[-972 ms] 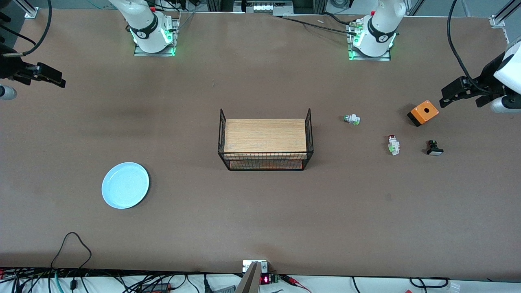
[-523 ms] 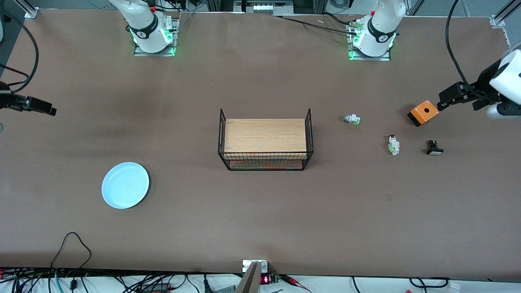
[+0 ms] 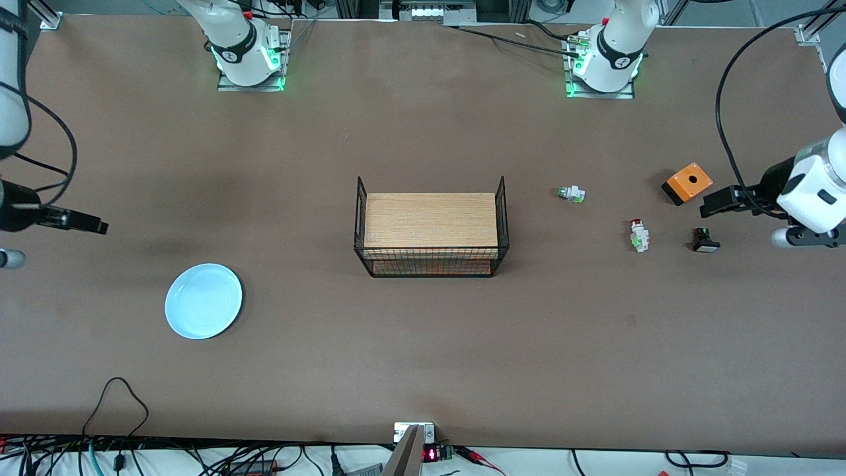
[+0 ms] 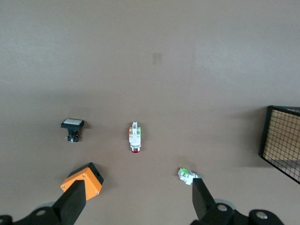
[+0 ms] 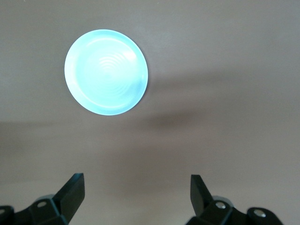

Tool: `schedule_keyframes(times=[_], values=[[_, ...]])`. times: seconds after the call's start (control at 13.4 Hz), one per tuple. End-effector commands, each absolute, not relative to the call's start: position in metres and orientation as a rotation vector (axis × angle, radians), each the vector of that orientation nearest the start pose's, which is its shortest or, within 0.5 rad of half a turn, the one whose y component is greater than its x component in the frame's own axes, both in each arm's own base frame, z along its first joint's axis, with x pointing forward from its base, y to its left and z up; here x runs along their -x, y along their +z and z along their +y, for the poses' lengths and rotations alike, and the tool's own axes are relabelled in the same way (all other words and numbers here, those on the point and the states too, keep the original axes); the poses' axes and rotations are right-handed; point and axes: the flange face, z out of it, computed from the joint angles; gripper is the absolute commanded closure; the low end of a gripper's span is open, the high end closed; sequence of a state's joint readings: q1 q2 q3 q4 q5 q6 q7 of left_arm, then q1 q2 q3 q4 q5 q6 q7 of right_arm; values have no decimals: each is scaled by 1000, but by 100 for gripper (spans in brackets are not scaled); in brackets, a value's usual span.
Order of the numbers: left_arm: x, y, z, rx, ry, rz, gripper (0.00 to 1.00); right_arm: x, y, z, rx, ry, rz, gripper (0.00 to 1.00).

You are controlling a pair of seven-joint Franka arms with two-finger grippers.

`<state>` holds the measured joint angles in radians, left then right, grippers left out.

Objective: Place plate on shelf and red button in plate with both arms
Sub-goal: 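Reach the right gripper to the blue plate while the left gripper reaches the white switch, then grasp the plate rim with the right gripper while the left gripper grasps the switch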

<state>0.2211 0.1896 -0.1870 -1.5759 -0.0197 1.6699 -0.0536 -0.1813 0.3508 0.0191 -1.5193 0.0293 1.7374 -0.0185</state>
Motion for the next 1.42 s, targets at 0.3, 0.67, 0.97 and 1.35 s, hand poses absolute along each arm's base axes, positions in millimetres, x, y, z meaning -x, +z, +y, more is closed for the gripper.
schedule_keyframes(times=[0.3, 0.67, 0.97, 1.35], values=[[-642, 424, 36, 3189, 282, -64, 0, -673, 375, -111, 3054, 184, 263, 0], [-626, 315, 41, 3198, 264, -93, 0, -691, 300, -117, 2940, 121, 367, 0], [-585, 258, 39, 3196, 193, -105, 0, -695, 248, -115, 2875, 126, 408, 0], [-544, 209, 35, 3159, 153, -22, 0, -702, 220, -109, 2906, 53, 356, 13]])
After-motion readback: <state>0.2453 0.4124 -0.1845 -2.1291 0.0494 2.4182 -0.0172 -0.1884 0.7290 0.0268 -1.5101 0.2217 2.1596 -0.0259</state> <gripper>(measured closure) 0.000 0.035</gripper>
